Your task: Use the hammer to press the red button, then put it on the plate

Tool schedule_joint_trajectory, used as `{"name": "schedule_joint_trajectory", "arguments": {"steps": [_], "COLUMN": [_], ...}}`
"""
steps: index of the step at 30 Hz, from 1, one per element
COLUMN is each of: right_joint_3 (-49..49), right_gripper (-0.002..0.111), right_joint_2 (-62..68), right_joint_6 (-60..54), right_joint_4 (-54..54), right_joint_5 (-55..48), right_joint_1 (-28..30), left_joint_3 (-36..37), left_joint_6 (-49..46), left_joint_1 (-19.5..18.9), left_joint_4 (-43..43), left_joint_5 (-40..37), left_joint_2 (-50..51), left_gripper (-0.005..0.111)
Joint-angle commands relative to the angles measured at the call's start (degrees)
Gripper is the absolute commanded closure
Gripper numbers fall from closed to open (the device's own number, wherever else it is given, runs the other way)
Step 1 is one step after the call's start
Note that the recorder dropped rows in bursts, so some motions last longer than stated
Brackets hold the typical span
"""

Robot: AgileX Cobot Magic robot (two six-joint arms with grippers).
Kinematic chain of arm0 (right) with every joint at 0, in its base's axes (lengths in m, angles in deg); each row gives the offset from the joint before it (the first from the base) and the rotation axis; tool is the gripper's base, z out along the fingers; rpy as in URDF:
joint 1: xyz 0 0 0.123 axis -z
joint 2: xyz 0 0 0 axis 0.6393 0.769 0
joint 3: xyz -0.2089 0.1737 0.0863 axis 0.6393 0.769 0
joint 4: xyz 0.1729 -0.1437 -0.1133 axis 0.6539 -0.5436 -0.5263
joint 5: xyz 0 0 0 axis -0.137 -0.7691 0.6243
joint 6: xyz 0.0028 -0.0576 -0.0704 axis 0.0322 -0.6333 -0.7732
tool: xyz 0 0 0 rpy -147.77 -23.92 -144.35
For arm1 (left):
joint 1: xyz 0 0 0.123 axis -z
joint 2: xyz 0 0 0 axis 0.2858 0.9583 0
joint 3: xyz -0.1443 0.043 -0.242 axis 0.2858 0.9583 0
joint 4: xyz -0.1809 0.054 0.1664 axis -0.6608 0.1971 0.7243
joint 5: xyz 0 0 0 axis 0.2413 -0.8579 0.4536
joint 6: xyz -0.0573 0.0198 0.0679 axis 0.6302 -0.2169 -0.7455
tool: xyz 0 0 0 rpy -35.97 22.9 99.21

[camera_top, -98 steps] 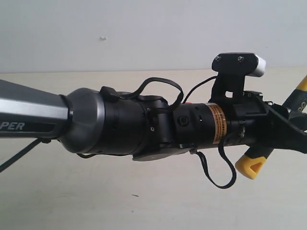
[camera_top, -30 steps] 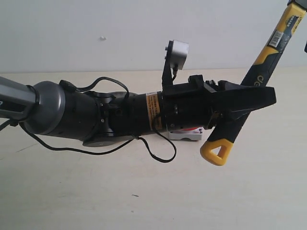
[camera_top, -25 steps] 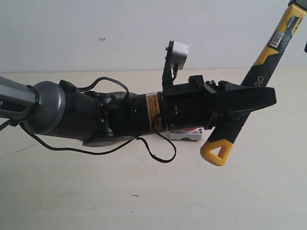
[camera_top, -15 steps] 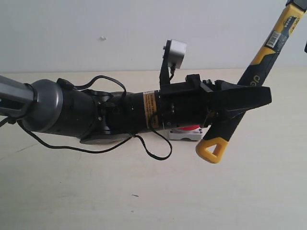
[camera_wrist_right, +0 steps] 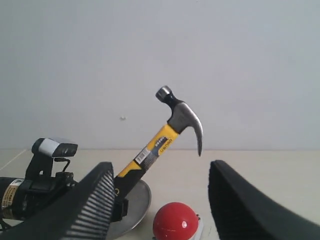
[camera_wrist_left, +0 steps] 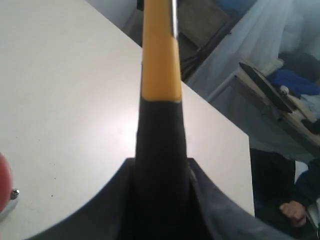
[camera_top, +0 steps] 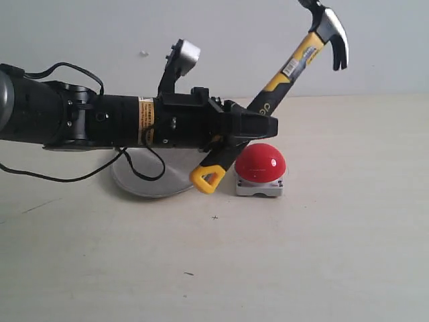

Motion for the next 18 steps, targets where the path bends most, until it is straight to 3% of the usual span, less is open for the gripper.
{"name": "schedule_joint_trajectory", "arguments": {"steps": [1,5,9,15,18], "right_joint_3": [0.17,0.42,2.62,5.73,6.15], "right_gripper": [0.054,0.051,0.050,0.050,0.050], "right_joint_2": [0.52,2.66,4.96,12.55,21.01], "right_joint_6": [0.49,1.66,-4.41,-46.27,-71.49], "right_joint_4": [0.09,1.19,12.85,57.96,76.16], "right_joint_5": [-1.08,-4.20,-2.88,0.40,-6.29], "right_joint_1": [-0.12,-0.12,-0.12,-0.12,-0.12], "left_joint_3": [-0.49,-0.49,-0.49,-0.49,-0.49], "left_joint_6": [1.01,1.01,3.74,10.49,12.69], "left_joint_1": [0.40,0.40,0.77,0.90,0.90], "left_joint_4": [0.74,-0.76,-2.87,-3.18,-3.84], "left_joint_5": [6.55,17.10,17.10,17.10,17.10], "left_joint_2": [-3.58,-4.78,-6.16,-6.65,-6.85], "left_gripper": [0.107,0.107,0.107,0.107,0.107]}}
